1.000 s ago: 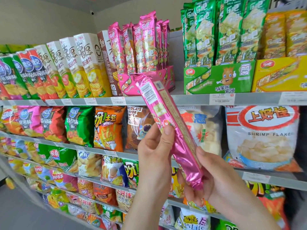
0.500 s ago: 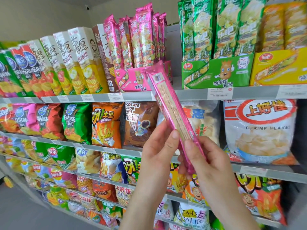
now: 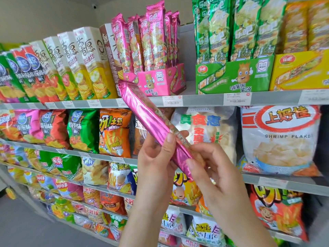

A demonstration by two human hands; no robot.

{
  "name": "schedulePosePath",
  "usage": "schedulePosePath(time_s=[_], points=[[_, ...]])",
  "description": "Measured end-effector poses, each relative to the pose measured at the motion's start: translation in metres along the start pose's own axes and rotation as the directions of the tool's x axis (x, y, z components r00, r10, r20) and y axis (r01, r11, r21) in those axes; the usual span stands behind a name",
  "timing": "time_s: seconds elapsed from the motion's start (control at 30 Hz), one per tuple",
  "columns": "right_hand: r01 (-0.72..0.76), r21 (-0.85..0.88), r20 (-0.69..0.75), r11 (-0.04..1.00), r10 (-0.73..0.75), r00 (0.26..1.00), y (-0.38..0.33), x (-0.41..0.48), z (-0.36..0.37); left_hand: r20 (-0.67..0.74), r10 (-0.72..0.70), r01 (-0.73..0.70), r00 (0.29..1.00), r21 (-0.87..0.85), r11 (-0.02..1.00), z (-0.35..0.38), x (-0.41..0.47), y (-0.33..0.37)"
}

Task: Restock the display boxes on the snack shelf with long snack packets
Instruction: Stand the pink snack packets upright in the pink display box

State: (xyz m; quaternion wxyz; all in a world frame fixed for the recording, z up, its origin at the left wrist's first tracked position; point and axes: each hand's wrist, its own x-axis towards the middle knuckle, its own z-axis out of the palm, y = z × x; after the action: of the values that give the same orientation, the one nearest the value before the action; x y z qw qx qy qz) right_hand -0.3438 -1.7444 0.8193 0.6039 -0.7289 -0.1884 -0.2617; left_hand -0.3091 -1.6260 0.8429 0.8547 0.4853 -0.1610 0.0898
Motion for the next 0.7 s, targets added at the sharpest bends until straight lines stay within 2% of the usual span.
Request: schedulePosePath(time_s=[0.1, 0.2, 0.27, 0.37, 0.5, 0.7], points=[[0.103, -0.283, -0.087, 0.954, -0.133, 0.987, 0.005, -0.003, 0.007, 0.022, -0.004, 0.006, 1.0, -0.067, 0.998, 0.002, 0.0, -0.004], [0.127, -0.421, -0.157, 0.898, -0.21, 0.965, 0.01, -0.005, 0.01, 0.026, 0.003, -0.004, 1.0, 0.035, 0.999, 0.004, 0.002, -0.008], [0.132, -0.453, -0.177, 0.882, -0.234, 0.956, 0.013, -0.006, 0.012, 0.009, 0.024, -0.025, 1.0, 0.113, 0.993, 0.005, 0.001, -0.009], [0.178, -0.489, -0.183, 0.854, -0.3, 0.936, 0.016, -0.009, 0.015, -0.038, 0.045, -0.04, 0.998, 0.141, 0.989, 0.006, 0.001, -0.008], [0.255, -0.465, -0.175, 0.848, -0.371, 0.912, 0.022, -0.014, 0.016, -0.146, 0.0, 0.006, 0.989, 0.038, 0.999, 0.008, 0.004, -0.009], [0.324, -0.41, -0.25, 0.853, -0.446, 0.86, 0.031, -0.016, 0.016, -0.236, -0.082, 0.078, 0.968, -0.024, 0.997, 0.012, 0.01, -0.007]])
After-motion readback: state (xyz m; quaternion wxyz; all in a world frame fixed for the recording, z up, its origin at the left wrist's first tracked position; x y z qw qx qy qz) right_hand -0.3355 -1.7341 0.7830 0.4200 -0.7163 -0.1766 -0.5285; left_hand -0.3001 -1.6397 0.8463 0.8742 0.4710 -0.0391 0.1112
